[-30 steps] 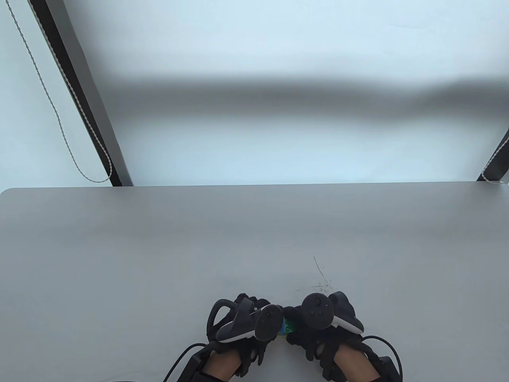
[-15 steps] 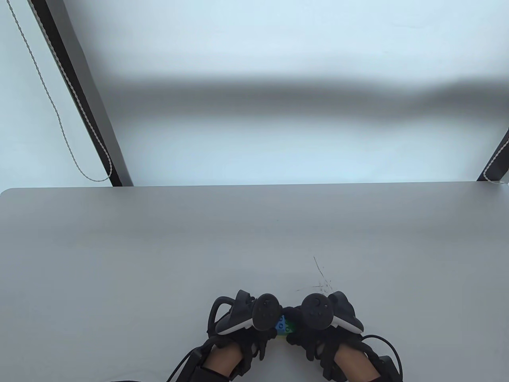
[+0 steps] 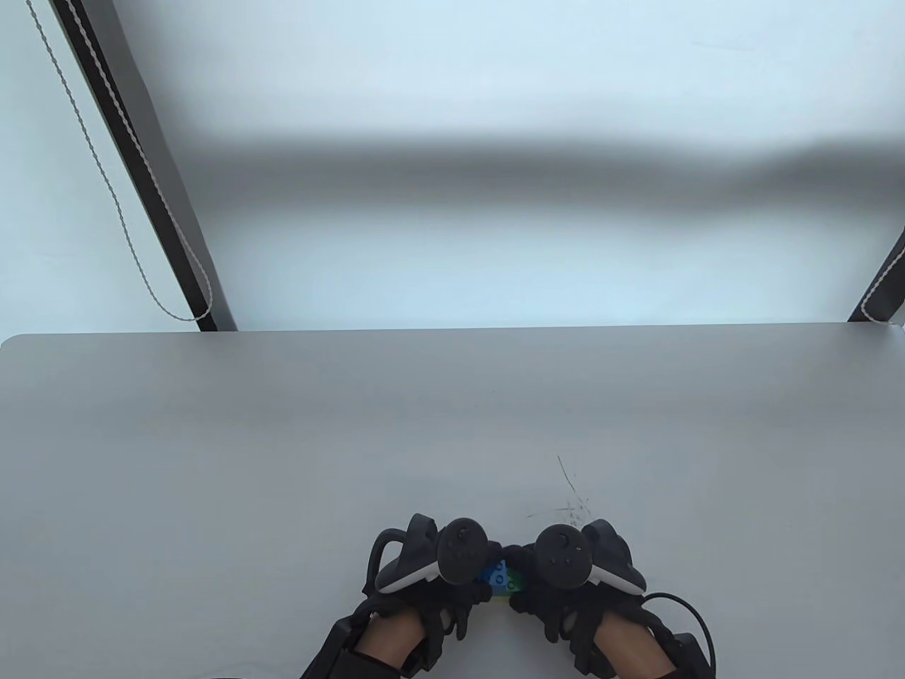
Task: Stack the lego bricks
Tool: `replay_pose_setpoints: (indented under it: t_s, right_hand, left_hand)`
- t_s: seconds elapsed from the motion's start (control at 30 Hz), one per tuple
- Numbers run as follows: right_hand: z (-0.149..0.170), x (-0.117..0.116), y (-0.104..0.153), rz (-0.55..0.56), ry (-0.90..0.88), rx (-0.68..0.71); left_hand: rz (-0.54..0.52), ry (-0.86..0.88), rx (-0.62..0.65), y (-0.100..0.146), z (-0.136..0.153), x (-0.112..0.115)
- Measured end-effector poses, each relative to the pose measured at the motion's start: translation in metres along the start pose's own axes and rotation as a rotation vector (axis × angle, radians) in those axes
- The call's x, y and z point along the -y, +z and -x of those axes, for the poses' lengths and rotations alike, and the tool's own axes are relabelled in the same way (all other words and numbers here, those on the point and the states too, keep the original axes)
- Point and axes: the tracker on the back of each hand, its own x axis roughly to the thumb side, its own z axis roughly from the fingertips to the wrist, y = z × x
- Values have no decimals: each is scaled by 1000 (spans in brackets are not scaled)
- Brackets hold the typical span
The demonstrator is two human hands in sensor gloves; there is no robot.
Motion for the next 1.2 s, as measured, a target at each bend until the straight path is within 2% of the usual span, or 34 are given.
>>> replay_pose_setpoints:
  t_s: [0.2, 0.6, 0.9, 1.2]
  right_hand:
    - [-3, 0, 1, 4, 30, 4]
    - [-7, 14, 11, 53, 68, 5]
    - [-8, 28, 21, 114, 78, 4]
    - [-9, 38, 29, 171, 69, -12]
  left_hand:
    - [-15, -101, 8, 5, -1, 0]
    - [-29, -125, 1, 20, 6, -18]
    - [-80, -148, -49, 45, 29, -32]
    - [-108, -98, -107, 62, 54, -28]
